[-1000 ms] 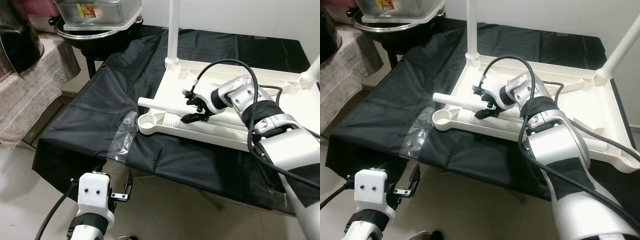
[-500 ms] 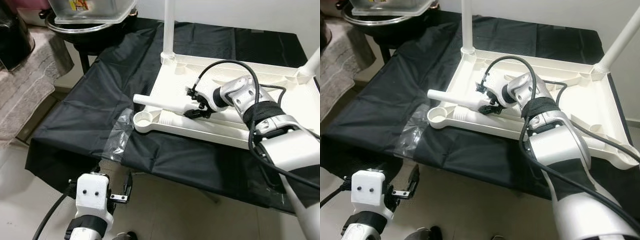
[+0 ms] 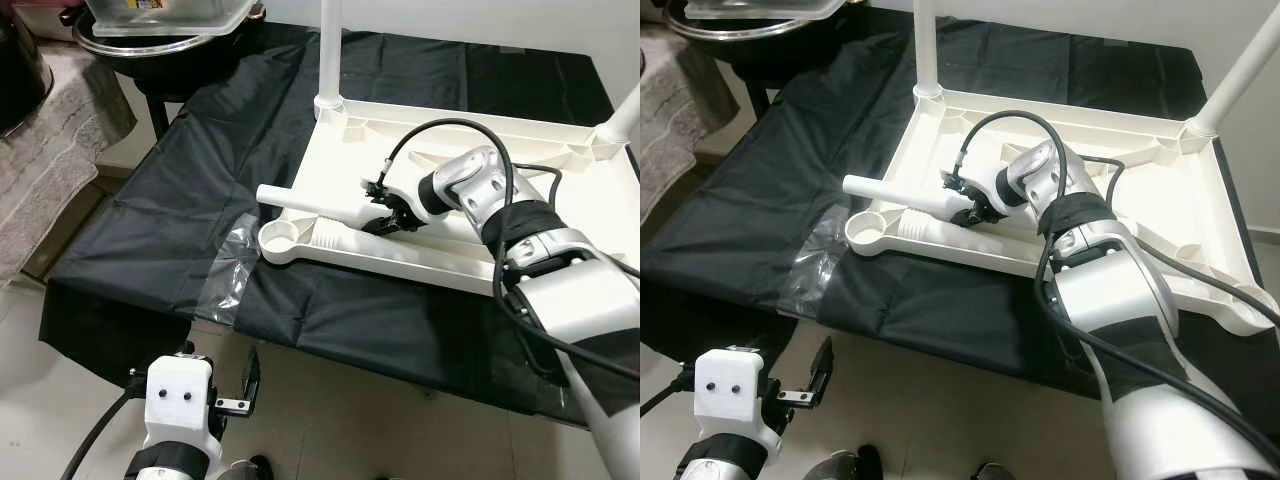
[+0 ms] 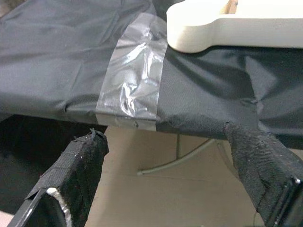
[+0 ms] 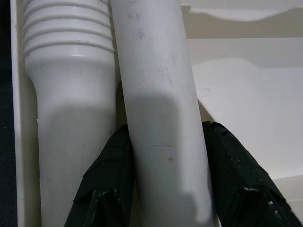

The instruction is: Building children table

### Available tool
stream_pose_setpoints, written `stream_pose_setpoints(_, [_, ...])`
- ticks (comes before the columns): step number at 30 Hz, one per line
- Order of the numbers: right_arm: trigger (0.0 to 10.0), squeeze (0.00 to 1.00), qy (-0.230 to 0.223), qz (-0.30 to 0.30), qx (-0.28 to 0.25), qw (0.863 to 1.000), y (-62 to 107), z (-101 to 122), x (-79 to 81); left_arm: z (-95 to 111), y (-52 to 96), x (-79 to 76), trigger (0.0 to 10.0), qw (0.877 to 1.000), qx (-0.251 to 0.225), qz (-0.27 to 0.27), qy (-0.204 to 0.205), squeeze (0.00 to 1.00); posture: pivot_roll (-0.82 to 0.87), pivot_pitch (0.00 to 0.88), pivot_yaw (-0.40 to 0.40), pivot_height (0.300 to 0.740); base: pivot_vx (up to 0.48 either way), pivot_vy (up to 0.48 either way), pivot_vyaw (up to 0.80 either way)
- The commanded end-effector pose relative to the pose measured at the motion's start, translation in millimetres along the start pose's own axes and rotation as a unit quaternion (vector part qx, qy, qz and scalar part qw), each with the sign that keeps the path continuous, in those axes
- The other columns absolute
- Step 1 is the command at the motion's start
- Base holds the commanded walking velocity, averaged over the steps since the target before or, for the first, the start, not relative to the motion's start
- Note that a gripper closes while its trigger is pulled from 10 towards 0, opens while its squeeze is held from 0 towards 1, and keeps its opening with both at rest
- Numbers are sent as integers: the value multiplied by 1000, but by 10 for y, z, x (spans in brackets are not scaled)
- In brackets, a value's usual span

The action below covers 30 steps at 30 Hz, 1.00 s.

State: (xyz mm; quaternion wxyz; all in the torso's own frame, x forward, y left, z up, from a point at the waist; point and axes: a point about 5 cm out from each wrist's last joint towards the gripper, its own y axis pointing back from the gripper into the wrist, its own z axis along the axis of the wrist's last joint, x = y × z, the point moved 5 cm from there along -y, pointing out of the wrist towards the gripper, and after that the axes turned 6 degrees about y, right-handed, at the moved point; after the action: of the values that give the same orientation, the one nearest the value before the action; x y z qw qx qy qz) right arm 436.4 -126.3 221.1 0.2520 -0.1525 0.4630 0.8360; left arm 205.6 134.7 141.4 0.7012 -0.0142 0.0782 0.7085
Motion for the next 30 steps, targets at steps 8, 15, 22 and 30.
stream_pose_setpoints(8, [0, 0, -49, 11, 19, 999, -200, -228, 191, -25, 20, 15, 10000, 1000, 8, 5, -3, 0, 50, 319, 17, 740, 0, 0, 0])
stream_pose_setpoints(15, [0, 0, -65, -76, -86, 991, 59, 304, -204, -29, -58, 53, 10000, 1000, 1, 10, -9, 0, 42, 271, 20, 740, 0, 0, 0])
stream_pose_setpoints(22, [0, 0, -46, -95, -109, 988, 198, 478, -324, -37, -111, 65, 10000, 1000, -4, 9, -11, 0, 33, 237, 18, 740, 0, 0, 0])
stream_pose_setpoints(30, [0, 0, -44, -99, -131, 985, 284, 588, -377, -67, -162, 86, 10000, 1000, -5, 8, -17, 0, 32, 207, 17, 740, 0, 0, 0])
